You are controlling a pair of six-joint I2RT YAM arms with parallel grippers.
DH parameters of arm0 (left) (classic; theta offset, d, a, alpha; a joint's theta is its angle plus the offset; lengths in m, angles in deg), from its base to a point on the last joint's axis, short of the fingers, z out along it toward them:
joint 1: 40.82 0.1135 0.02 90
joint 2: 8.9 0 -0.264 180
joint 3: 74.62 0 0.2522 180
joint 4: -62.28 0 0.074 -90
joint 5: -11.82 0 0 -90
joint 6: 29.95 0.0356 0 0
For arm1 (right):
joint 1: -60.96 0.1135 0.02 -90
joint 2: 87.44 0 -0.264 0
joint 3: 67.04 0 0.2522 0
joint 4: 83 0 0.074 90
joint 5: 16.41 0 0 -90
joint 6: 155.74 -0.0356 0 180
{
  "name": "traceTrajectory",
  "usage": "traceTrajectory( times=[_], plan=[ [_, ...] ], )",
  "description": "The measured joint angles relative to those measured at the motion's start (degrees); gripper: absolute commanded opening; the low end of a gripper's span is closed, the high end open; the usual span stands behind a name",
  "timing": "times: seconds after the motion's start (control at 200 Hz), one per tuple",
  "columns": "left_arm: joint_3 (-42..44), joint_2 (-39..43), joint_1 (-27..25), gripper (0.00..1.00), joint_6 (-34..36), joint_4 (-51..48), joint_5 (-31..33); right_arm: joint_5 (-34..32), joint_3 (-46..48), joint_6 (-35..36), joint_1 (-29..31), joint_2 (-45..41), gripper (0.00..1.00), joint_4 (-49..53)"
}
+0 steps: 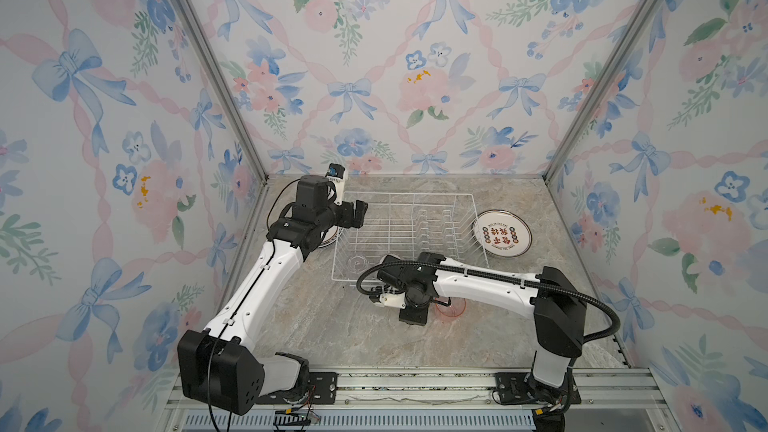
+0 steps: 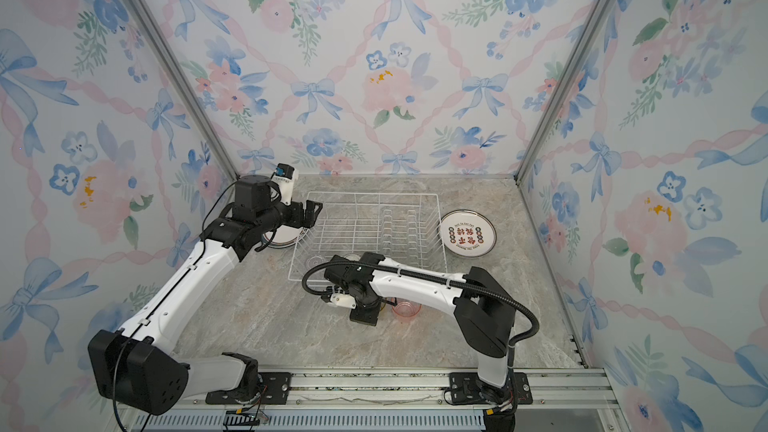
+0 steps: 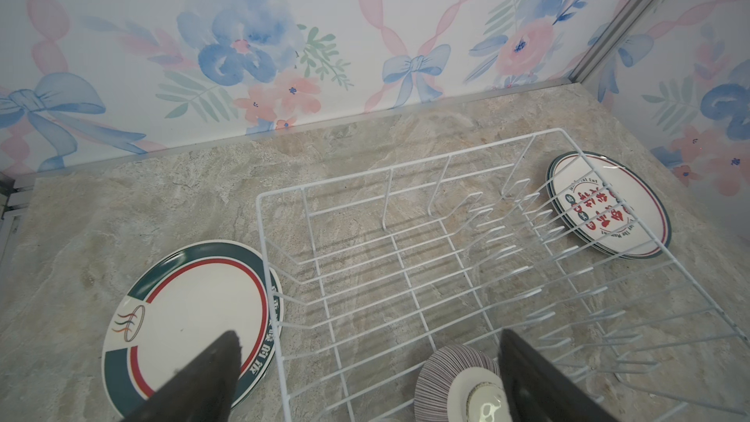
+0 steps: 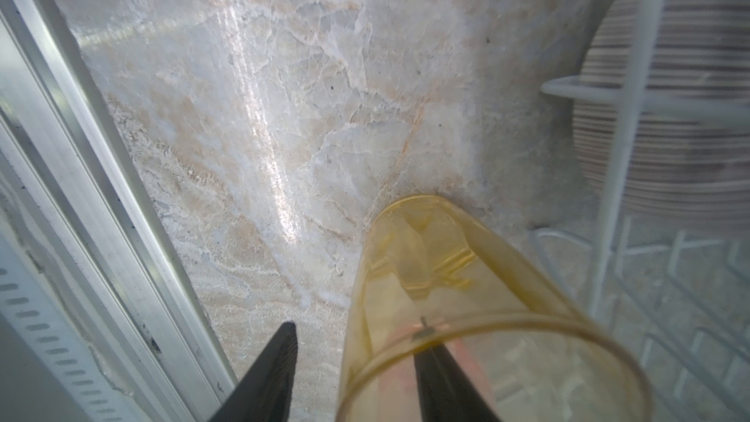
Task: Unload the mixed dishes from the dish rack
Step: 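Set the yellow cup down beside the pink cup and open the right gripper, then lower the left gripper onto the clear glass in the rack and grasp it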
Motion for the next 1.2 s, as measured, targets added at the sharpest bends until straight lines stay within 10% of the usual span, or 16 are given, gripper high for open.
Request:
traceTrajectory(
  times=[0.44, 0.76, 1.2],
  plan=[
    [-0.09, -2.08, -1.38, 0.95, 0.04, -4.74, 0.31, 6.6, 0.35, -1.49, -5.42, -16.33, 0.54, -0.79],
    [0.0, -3.69, -13.18, 0.98, -2.51, -16.55, 10.67, 13.7, 9.9, -7.54, -20.39, -36.26, 0.66, -14.25],
    [7.52, -0.07, -15.41, 0.98, -11.89, -24.41, 14.19, 23.67, 14.58, -11.1, -27.69, -36.11, 0.65, -28.15]
  ],
)
